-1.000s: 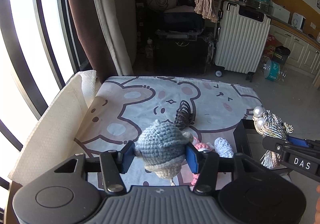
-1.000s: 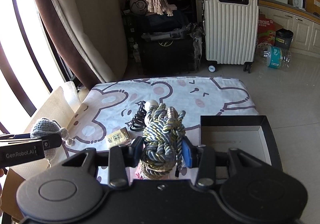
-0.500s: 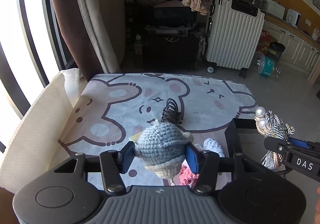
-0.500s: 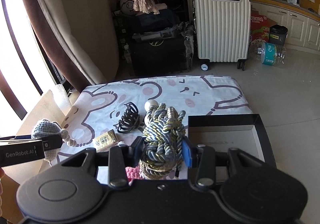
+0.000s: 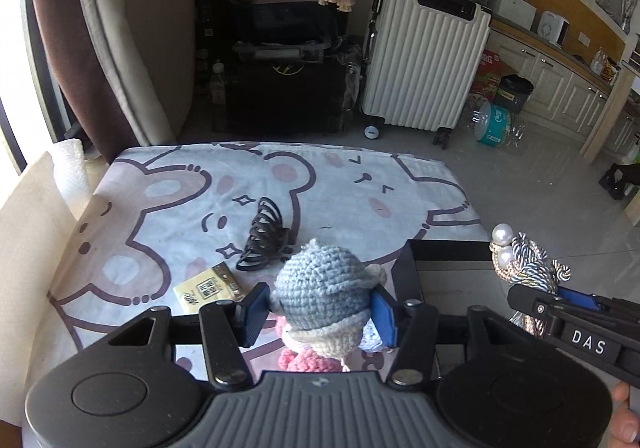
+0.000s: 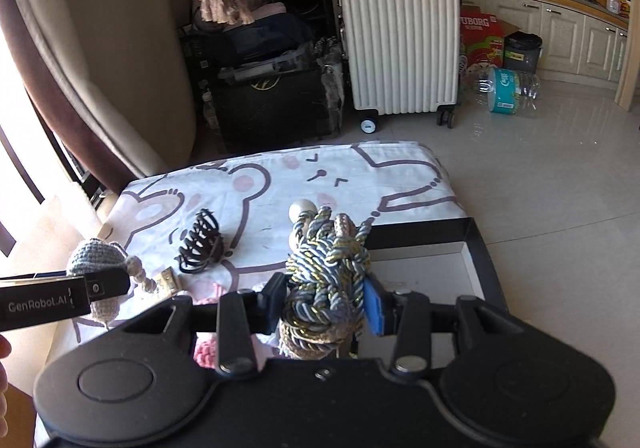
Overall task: Organize objects
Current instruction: 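Carry the crocheted ball and rope keychain together over the black box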
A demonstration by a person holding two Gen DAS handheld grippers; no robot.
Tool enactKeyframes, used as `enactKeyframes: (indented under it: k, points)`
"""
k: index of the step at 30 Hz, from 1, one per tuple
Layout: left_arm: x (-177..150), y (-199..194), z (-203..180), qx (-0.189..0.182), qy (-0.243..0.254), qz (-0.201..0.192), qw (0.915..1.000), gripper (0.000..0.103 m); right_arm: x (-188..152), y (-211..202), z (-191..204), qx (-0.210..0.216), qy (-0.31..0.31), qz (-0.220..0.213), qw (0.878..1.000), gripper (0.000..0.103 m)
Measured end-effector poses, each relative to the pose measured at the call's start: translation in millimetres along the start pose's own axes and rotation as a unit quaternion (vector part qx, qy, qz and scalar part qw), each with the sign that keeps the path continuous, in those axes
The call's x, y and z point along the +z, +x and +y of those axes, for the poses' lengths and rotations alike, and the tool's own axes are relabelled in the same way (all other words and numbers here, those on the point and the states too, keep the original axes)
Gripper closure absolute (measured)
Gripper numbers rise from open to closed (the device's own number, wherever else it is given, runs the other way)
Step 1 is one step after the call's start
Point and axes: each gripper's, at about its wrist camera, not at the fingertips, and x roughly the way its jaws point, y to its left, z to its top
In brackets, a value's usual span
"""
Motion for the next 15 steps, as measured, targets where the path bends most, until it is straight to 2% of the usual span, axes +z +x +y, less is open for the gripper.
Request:
enactKeyframes:
  k: [15]
  points:
    - [4.2,41.4,-51.8,-0.083,0.011,-0.004,0.9964,0.049,-3.3,16.4,-52.4,-0.02,0.031,-0.005,0.999,0.061]
